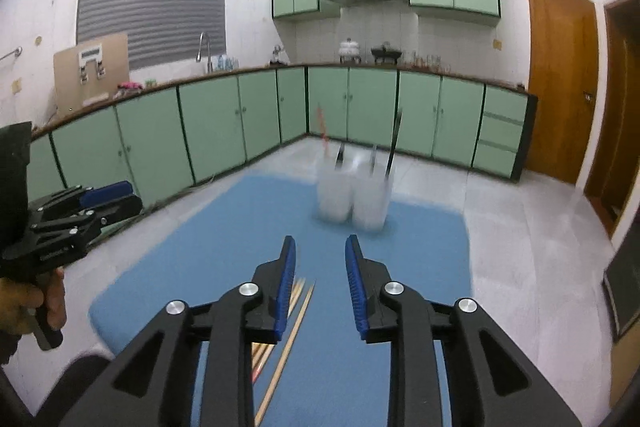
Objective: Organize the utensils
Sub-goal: 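Carry the chopsticks to the white holder and drop them in with both tools, then close the left tool on a black chopstick while the right tool grasps a wooden chopstick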
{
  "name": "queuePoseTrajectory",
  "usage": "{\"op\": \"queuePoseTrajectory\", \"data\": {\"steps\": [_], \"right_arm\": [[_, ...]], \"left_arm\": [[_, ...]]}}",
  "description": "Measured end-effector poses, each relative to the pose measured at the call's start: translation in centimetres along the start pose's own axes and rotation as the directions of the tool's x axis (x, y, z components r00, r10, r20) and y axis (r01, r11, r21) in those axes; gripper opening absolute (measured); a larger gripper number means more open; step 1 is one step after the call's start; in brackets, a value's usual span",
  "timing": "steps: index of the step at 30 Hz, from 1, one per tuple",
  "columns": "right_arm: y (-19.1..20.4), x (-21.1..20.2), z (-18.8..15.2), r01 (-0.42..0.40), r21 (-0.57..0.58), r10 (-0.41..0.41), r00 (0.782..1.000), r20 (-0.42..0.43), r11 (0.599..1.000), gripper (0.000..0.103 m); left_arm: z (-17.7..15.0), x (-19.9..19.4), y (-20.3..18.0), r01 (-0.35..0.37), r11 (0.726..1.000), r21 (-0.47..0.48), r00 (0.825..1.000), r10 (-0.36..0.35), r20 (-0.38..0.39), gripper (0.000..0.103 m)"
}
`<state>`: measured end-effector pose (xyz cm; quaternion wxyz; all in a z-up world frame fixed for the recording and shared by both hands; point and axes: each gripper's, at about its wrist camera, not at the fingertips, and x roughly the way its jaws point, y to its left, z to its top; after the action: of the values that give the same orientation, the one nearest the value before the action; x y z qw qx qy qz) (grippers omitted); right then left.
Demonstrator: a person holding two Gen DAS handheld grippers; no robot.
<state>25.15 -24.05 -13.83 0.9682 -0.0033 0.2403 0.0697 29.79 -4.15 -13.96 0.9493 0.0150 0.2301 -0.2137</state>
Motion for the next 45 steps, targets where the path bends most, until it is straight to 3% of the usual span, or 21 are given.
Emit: {"op": "queuePoseTrajectory", "data": {"steps": [2, 6, 14, 29, 35, 40, 45], "right_arm": [[1.5, -0.6, -4.2, 0.012, 0.016, -0.011, 0.999, -0.033, 1.0, 0.026], [2.3, -0.6, -8.4, 0.007, 0.081, 0.001, 0.995, -0.097, 0.997, 0.026], [2.5, 0.0, -10.7, 0.004, 0.108, 0.011, 0.99, -0.141, 0.994, 0.026], [0.3, 2.3, -13.4, 0.035, 0.133, -0.008, 0.979, -0.201, 0.99, 0.026], [1.0, 2.7, -13.7, 0.003, 0.121, 0.023, 0.978, -0.209, 0.993, 0.026], [3.5, 3.2, -14.5, -0.043, 0.044, 0.052, 0.975, -0.215, 0.998, 0.026], [4.1, 4.4, -14.7, -0.053, 0.035, 0.06, 0.971, -0.23, 0.998, 0.026]], "left_arm": [[-3.6, -0.3, -0.9, -0.009, 1.0, 0.0, 0.999, 0.009, -0.047, 0.041], [-9.9, 0.2, -2.7, -0.015, 1.0, -0.006, 0.984, 0.013, -0.177, 0.041], [-13.9, 3.4, -3.3, -0.028, 0.999, -0.016, 0.948, 0.021, -0.316, 0.04], [-13.6, 6.2, -4.5, -0.008, 0.999, -0.037, 0.96, -0.003, -0.281, 0.04], [-13.7, 6.4, -4.3, -0.028, 0.998, -0.056, 0.964, 0.012, -0.267, 0.039], [-13.8, 5.8, -4.2, -0.003, 0.999, -0.035, 0.963, -0.007, -0.269, 0.025], [-13.6, 6.2, -4.0, -0.027, 0.999, -0.027, 0.962, 0.019, -0.272, 0.021]]}}
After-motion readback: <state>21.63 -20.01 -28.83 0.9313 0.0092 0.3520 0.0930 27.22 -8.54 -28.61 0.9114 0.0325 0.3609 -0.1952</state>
